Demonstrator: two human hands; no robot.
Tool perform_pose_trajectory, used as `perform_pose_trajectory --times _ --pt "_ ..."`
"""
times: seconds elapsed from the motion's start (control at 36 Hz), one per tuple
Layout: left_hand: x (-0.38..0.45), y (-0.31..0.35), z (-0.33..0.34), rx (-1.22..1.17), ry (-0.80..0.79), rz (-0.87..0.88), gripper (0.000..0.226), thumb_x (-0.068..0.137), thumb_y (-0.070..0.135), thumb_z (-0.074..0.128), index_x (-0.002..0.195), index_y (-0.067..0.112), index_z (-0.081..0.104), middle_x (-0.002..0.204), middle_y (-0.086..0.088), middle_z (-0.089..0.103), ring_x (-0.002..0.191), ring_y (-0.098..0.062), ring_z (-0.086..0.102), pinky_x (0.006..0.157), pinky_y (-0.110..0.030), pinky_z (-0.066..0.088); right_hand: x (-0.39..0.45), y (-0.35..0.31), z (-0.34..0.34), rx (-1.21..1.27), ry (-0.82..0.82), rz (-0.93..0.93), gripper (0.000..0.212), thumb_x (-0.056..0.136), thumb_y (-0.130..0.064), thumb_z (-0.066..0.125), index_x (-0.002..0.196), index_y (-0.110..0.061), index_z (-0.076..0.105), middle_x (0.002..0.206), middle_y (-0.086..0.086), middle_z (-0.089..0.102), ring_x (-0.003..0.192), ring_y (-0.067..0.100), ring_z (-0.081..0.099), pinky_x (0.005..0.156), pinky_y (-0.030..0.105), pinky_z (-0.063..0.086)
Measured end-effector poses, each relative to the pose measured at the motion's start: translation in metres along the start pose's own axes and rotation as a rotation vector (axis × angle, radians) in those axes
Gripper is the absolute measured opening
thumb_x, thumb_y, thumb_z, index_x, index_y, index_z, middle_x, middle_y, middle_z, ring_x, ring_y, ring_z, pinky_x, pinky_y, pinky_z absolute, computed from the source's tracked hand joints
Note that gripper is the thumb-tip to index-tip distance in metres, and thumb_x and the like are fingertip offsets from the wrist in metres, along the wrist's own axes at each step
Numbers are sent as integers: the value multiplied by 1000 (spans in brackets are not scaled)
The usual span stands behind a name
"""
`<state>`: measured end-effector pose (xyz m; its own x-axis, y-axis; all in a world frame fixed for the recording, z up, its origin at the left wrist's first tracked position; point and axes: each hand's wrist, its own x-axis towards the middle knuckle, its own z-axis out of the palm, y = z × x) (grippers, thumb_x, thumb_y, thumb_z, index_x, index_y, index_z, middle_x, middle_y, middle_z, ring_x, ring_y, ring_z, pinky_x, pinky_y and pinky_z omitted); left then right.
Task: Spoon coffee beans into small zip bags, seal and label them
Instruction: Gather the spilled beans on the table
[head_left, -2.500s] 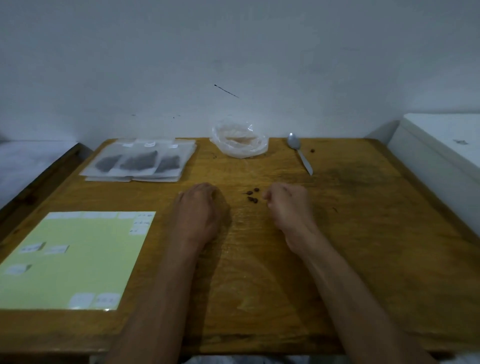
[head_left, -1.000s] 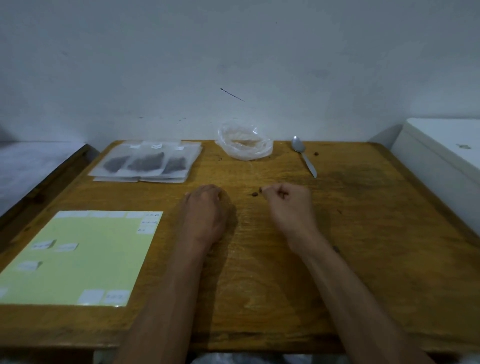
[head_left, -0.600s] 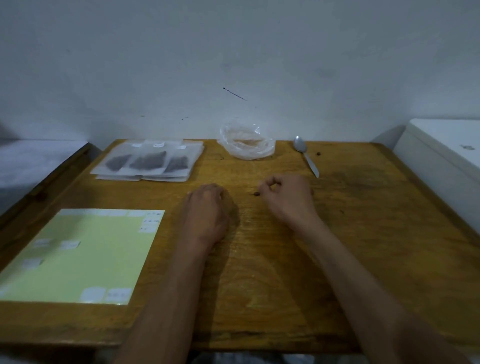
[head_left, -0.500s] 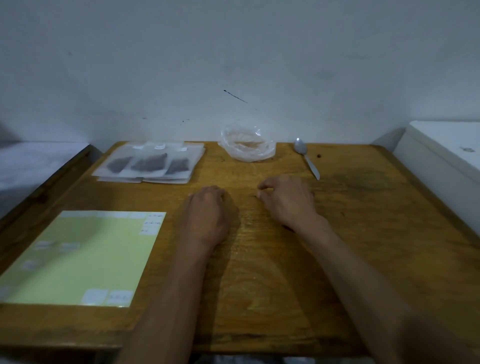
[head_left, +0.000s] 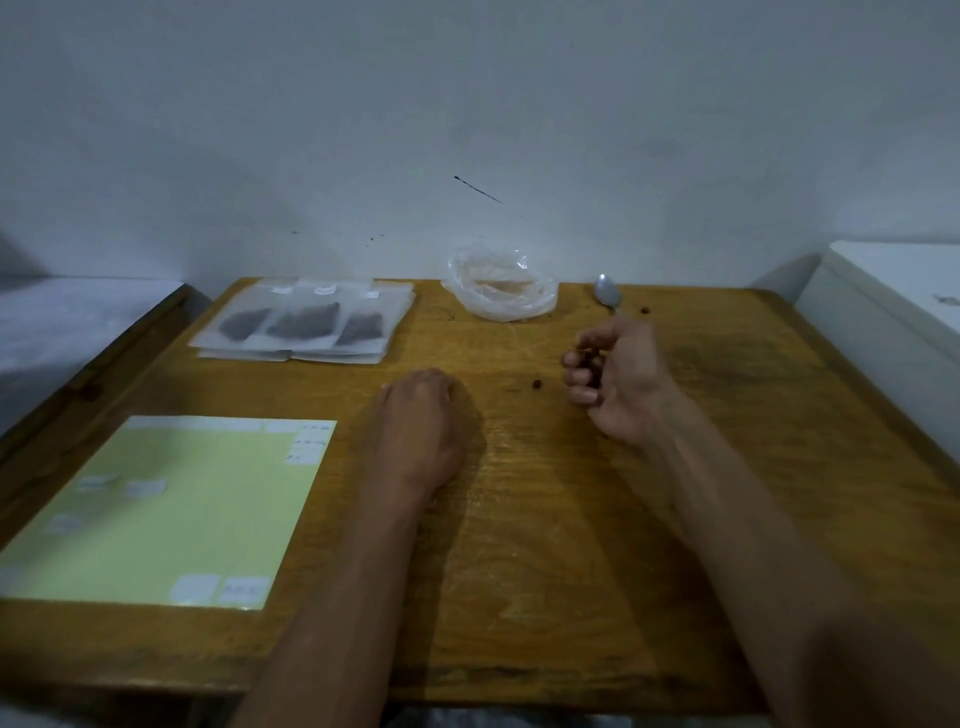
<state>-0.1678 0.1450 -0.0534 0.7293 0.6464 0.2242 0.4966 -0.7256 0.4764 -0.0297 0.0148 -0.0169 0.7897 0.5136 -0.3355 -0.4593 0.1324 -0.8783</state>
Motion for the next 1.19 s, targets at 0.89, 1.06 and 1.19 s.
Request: perform_pose_trajectory --times 0.89,1.06,1.19 --pt "21 49 45 29 -91 183 25 100 25 47 117 15 63 120 -1 63 117 -21 55 105 -50 41 -3 -24 -78 -510 235 -176 17 93 -17 57 80 -13 66 64 -1 49 52 10 41 45 24 32" --pt "28 58 59 63 -85 192 28 102 27 40 118 20 62 124 2 61 123 -19 50 108 -48 36 10 -8 -84 -1293 225 -454 23 95 -40 63 106 -24 75 90 -8 68 78 5 59 74 25 47" --pt "24 51 57 91 -90 223 39 103 27 37 135 17 55 143 -1 53 137 -18 42 114 -47 30 17 0 -90 -1314 228 -505 22 90 -42 68 100 -25 78 94 -3 75 81 16 66 76 36 56"
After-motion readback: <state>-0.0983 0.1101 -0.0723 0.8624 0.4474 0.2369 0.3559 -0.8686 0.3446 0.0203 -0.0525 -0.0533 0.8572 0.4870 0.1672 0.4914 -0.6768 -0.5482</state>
